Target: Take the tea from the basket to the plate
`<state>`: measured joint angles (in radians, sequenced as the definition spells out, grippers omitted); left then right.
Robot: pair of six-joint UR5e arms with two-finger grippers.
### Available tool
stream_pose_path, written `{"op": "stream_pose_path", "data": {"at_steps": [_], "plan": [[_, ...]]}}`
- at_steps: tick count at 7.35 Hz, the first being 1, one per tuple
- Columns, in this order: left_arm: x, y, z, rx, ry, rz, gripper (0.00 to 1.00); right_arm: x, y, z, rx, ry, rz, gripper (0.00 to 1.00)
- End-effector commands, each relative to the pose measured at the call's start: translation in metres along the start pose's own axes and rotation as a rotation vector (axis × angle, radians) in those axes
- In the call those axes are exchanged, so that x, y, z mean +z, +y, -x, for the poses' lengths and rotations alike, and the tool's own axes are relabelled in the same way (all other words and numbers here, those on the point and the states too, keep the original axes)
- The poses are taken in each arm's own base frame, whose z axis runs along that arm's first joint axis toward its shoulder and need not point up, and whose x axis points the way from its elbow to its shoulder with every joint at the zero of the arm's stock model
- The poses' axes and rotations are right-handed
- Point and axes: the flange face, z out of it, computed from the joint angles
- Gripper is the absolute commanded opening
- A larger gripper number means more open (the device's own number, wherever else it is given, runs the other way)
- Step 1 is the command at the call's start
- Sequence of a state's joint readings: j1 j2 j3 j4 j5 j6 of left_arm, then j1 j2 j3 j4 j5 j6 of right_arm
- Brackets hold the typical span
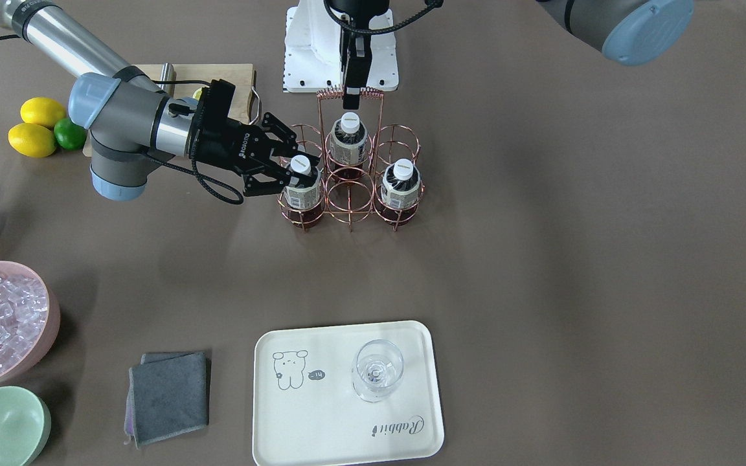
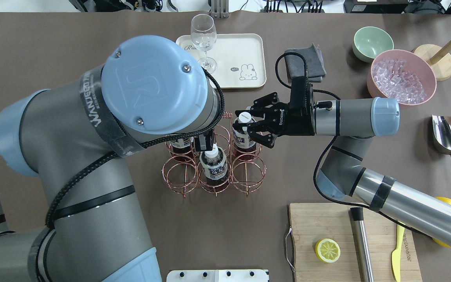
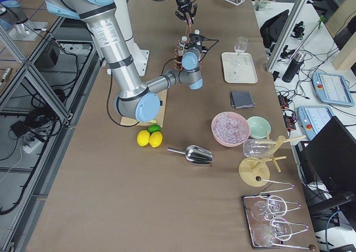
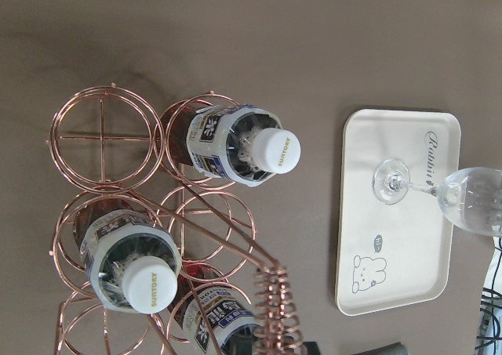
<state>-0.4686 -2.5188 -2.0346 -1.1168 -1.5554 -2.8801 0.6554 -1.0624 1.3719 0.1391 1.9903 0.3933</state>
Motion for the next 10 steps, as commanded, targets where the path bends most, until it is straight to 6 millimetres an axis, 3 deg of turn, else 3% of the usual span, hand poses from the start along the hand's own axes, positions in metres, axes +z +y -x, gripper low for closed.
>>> {"op": "stream_pose_path", "data": {"at_steps": [1, 3, 5, 6, 8, 10], "plan": [[0.003, 0.000, 0.003, 0.002, -0.004, -0.006, 0.00, -0.012, -0.040, -0.001, 0.016, 0.006, -0.049, 0.00], [0.005, -0.001, 0.003, -0.004, -0.006, -0.012, 0.00, -0.021, -0.078, 0.000, 0.055, 0.025, -0.060, 0.00], [0.002, -0.003, -0.001, -0.008, -0.002, -0.021, 0.00, -0.034, -0.141, -0.023, 0.097, 0.079, -0.093, 0.00], [-0.007, -0.009, -0.003, -0.012, 0.003, -0.027, 0.00, -0.043, -0.169, -0.042, 0.084, 0.108, -0.090, 0.00], [-0.021, -0.025, -0.022, -0.022, 0.029, -0.050, 0.00, -0.062, -0.202, -0.089, 0.068, 0.217, -0.072, 0.00], [-0.053, -0.058, -0.038, 0.021, 0.061, -0.070, 0.00, -0.080, -0.207, -0.163, 0.062, 0.354, -0.037, 0.00]]}}
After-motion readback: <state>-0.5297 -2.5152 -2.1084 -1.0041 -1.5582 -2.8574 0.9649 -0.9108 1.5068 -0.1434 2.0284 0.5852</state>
